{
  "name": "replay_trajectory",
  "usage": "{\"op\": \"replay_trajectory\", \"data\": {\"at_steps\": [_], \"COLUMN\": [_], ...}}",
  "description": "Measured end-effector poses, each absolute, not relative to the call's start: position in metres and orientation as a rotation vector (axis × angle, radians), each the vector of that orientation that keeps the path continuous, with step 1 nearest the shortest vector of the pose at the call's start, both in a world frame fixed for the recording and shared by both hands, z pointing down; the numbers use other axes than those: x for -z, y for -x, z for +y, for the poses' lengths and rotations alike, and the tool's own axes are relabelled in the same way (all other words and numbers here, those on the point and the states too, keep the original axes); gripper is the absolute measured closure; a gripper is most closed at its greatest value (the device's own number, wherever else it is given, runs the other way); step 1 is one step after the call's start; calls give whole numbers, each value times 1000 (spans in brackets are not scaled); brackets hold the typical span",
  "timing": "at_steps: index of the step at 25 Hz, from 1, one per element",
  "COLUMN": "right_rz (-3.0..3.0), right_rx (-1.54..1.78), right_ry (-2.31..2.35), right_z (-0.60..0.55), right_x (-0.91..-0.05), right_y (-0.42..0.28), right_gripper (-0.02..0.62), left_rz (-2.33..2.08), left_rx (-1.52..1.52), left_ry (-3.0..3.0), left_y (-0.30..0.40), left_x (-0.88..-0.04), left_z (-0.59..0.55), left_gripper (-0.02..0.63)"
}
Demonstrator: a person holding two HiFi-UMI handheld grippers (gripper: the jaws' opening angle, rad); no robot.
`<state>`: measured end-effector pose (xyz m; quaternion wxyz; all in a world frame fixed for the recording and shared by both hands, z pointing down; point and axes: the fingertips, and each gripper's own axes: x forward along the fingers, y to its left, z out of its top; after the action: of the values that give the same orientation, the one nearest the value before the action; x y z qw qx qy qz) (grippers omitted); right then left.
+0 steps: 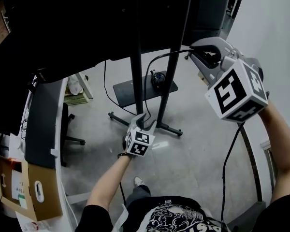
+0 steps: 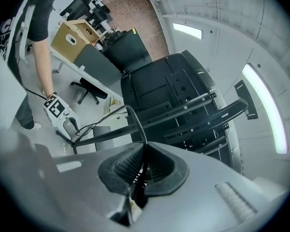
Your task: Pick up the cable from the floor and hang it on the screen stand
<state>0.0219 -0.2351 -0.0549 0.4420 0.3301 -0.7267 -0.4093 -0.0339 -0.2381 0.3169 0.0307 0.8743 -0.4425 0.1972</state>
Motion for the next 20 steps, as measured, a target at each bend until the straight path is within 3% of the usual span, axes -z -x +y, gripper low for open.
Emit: {"op": "replay_trajectory", "data": {"at_steps": [3,9,10,11,20], "right_rz": [-1799,-1787,-1780,-1773,-1698], "right_rx": [1037,1060,1064,1065,1057], "right_ry": [-847,-891,-900,-912,-1010], "right_z": [-244,-257,-260,-263,-292], "right_x": [68,92,96,99,121], "right_y": [-14,1,2,2,-6], "right_gripper": [578,578,578,578,577], "left_rz": [-1364,-1375,-1392,-1398,-1308], "left_rx": [-638,-659,-653,-642,-665], "left_ry": [-2712,-2757,-2762,-2767,-2866], "left_y": [41,53,56,59,91], "left_x": [-311,-293,-289,-286,-260], "left_z": [-249,-275,-278,-280,-295], "left_gripper": [439,453,553,588,591]}}
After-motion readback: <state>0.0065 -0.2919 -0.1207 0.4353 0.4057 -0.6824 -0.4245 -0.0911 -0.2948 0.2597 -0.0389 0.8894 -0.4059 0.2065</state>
